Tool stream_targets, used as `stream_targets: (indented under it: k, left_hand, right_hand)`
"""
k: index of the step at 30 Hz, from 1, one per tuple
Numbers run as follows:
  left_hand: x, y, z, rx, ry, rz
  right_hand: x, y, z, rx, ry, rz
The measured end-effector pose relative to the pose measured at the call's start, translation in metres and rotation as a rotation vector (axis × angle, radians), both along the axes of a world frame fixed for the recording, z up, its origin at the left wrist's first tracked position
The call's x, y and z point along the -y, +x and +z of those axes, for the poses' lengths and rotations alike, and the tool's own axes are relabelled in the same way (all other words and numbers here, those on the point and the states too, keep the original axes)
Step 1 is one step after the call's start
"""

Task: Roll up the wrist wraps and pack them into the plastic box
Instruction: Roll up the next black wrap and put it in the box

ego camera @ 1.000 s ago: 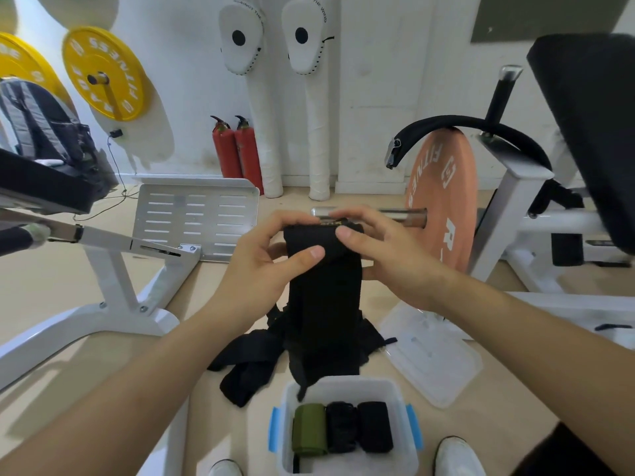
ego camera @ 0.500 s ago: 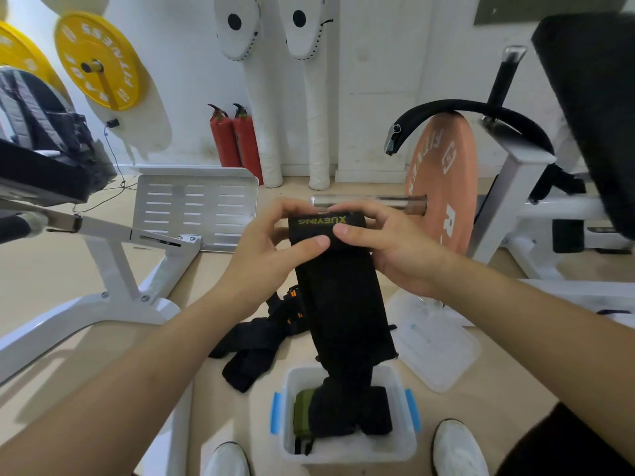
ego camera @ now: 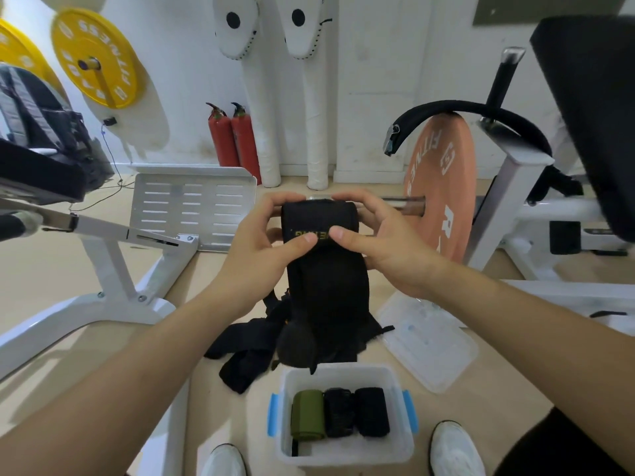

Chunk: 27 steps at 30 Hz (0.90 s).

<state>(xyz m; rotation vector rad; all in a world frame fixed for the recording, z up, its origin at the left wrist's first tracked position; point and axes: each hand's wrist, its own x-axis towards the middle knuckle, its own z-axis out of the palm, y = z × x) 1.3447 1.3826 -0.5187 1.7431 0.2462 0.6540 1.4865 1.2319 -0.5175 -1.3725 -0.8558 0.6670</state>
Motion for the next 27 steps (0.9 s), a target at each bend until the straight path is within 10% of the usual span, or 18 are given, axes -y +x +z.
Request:
stream_targets:
  k: [27]
  left_hand:
    - [0.008,-0.002,0.004,0.133,0.193,0.11]
  right_hand:
    - [0.002,0.002,0.009,-0.112,-0.026,0.053]
